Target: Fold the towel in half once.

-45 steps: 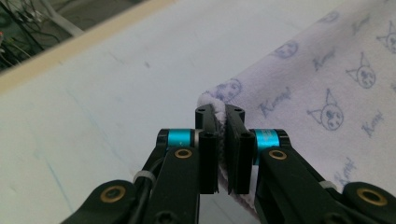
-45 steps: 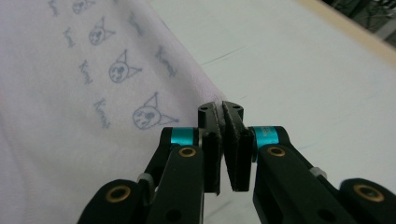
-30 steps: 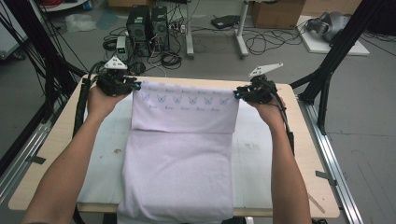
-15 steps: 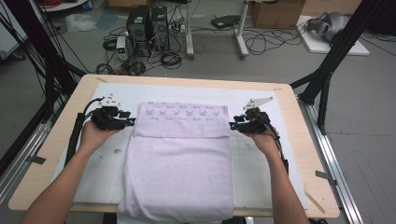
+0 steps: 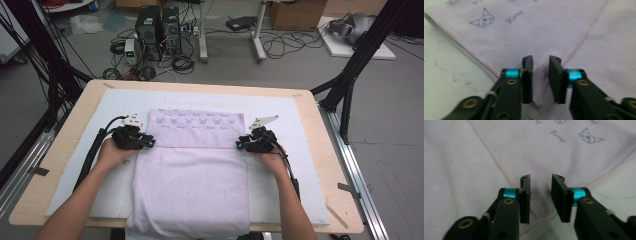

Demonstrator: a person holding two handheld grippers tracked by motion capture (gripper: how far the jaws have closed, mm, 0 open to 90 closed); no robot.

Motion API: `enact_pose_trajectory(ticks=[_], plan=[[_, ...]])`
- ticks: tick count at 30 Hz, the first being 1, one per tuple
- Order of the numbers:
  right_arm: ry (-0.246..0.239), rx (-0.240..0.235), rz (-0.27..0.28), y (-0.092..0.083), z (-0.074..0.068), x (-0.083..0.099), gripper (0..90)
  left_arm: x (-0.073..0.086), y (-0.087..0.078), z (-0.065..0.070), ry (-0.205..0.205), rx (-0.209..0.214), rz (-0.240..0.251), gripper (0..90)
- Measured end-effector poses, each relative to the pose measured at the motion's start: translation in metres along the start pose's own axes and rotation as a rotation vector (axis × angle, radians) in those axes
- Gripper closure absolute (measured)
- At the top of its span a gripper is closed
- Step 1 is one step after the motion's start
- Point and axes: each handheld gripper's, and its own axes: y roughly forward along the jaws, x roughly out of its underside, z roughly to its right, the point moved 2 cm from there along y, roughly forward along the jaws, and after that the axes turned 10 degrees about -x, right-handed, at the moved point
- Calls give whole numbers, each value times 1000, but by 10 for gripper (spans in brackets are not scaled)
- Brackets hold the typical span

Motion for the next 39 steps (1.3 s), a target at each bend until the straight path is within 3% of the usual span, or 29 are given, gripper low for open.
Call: enact_pose_trajectory(ticks=[4, 7, 12, 18, 21, 24, 33, 34, 36, 39], plan=[[-20, -4, -11, 0, -4, -1, 866, 0, -1, 1, -13, -17, -2, 870], [-26, 0, -10, -2, -6, -3, 873, -1, -5, 0, -7, -19, -7, 876], [-41, 4, 44, -17, -10, -11, 875, -6, -22, -5, -49, -22, 67, 881], [-67, 10, 77, -32, -20, -22, 875, -12, -45, 1, -28, -24, 114, 882], [-93, -15, 82, -41, -36, -25, 874, -12, -62, 9, -20, -21, 147, 882], [-127, -40, 82, -51, -56, -24, 874, -4, -79, 21, 15, -14, 151, 882], [-190, -90, 63, -64, -120, 16, 872, 46, -115, 76, 92, 45, 159, 871], [-190, -90, 57, -63, -124, 20, 862, 50, -116, 80, 98, 40, 160, 847], [-181, -73, 49, -61, -125, 28, 753, 55, -113, 84, 95, 29, 141, 671], [-170, -82, 68, -57, -124, 30, 687, 60, -103, 85, 93, 43, 111, 637]])
